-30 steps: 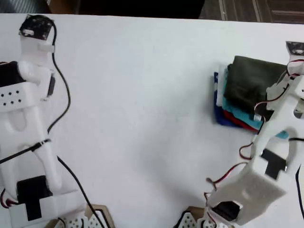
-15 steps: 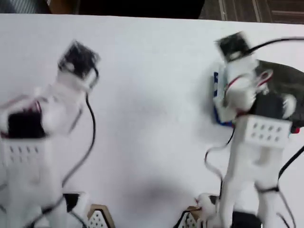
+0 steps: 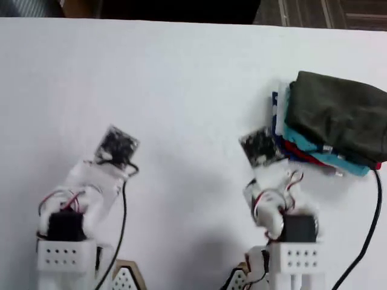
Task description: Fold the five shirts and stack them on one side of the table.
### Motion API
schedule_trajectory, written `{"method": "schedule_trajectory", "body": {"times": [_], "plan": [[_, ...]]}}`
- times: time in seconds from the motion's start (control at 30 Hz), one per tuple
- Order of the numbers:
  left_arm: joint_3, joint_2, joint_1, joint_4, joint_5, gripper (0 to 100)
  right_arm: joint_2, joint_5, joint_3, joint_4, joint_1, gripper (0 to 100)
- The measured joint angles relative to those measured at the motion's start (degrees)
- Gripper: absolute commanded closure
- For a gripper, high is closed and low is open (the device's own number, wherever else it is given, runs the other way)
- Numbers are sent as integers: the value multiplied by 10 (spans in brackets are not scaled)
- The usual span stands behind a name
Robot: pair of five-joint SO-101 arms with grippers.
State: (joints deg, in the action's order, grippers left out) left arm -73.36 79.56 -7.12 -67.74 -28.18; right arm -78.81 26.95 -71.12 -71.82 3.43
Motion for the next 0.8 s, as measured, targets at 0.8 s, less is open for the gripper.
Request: {"method": "schedule_trajectory", "body": {"times": [0.8], "plan": [[-224,235,-118,-12,236,973,-235,-135,-253,4,0,974]]}}
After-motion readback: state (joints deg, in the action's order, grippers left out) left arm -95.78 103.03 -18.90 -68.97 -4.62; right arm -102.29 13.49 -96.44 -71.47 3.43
